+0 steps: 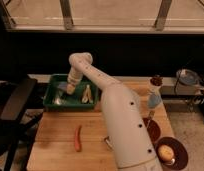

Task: Wipe tray with sponge

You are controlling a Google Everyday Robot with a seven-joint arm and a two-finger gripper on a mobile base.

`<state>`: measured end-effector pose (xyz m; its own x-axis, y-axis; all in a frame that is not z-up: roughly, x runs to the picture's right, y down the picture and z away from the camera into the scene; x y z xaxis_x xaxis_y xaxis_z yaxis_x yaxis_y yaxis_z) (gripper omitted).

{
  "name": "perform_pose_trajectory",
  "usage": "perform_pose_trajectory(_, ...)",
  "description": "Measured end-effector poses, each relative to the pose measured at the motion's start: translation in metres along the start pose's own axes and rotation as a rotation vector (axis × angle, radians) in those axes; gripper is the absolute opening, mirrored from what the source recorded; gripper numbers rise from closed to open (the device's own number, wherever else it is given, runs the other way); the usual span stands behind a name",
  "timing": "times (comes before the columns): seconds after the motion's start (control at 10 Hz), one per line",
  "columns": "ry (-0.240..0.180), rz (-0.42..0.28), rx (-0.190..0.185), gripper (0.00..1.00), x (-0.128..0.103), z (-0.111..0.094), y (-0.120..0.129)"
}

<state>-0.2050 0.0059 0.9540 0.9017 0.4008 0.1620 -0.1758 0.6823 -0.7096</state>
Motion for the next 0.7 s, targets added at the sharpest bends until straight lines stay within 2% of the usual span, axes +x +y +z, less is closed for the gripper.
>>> perform_pose_trajectory(0.2,-0.003,-0.035,-0.024,0.00,-0.006,0.007,0.015)
perform_pose_trajectory(0.4,-0.006,-0.049,-0.040,0.00,0.001,0.008,0.029)
perform_pose_trajectory(0.7,0.010,-0.014,-0.022,0.00,0.025,-0.004,0.030)
